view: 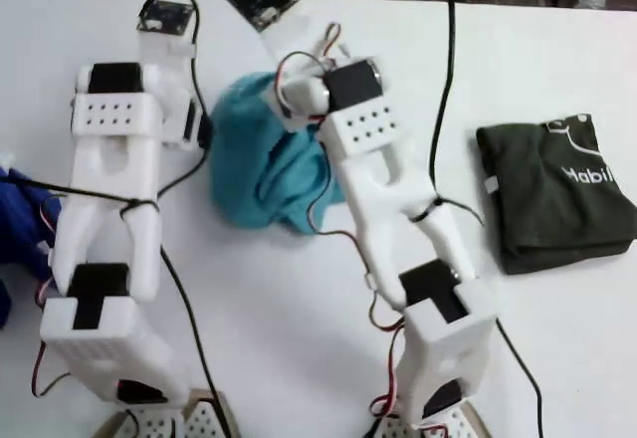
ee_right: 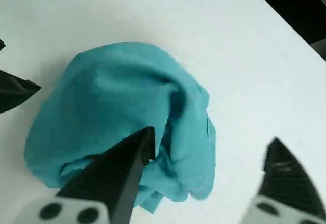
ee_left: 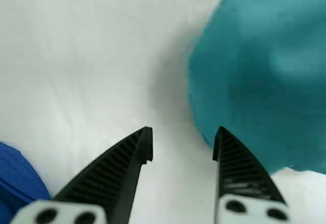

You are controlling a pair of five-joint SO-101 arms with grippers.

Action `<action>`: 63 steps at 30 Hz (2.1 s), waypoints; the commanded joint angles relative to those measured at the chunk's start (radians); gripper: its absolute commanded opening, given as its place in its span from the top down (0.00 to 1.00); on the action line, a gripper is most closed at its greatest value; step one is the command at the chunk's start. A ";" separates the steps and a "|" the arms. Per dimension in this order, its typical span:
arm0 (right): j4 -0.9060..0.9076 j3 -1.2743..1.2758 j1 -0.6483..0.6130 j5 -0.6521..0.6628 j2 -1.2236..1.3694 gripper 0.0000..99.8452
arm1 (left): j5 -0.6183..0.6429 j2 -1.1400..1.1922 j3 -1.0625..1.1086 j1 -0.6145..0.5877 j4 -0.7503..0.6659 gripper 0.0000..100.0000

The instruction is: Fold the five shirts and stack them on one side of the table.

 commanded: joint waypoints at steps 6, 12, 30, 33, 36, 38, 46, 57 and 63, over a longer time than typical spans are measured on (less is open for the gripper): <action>0.076 0.006 0.183 -0.003 -0.099 0.53 | 0.011 -0.058 0.101 0.075 -0.078 0.78; 0.064 0.147 0.243 -0.003 -0.027 0.53 | 0.005 -0.061 0.205 0.247 -0.262 0.78; -0.061 0.275 0.355 -0.356 0.228 0.53 | 0.011 -0.098 0.065 0.318 -0.477 0.69; -0.156 0.316 0.334 -0.322 0.308 0.53 | 0.006 -0.084 0.041 0.382 -0.485 0.69; -0.194 0.331 0.332 -0.298 0.318 0.53 | 0.002 -0.023 0.030 0.423 -0.488 0.69; -0.208 0.331 0.338 -0.299 0.314 0.53 | 0.002 0.037 0.031 0.425 -0.520 0.69; -0.239 0.359 0.334 -0.299 0.309 0.53 | -0.130 0.272 -0.022 0.354 -0.568 0.80; -0.248 0.359 0.332 -0.299 0.309 0.53 | -0.133 0.307 -0.231 0.155 -0.273 0.97; -0.248 0.359 0.332 -0.299 0.309 0.53 | -0.130 0.307 -0.412 -0.034 -0.100 0.97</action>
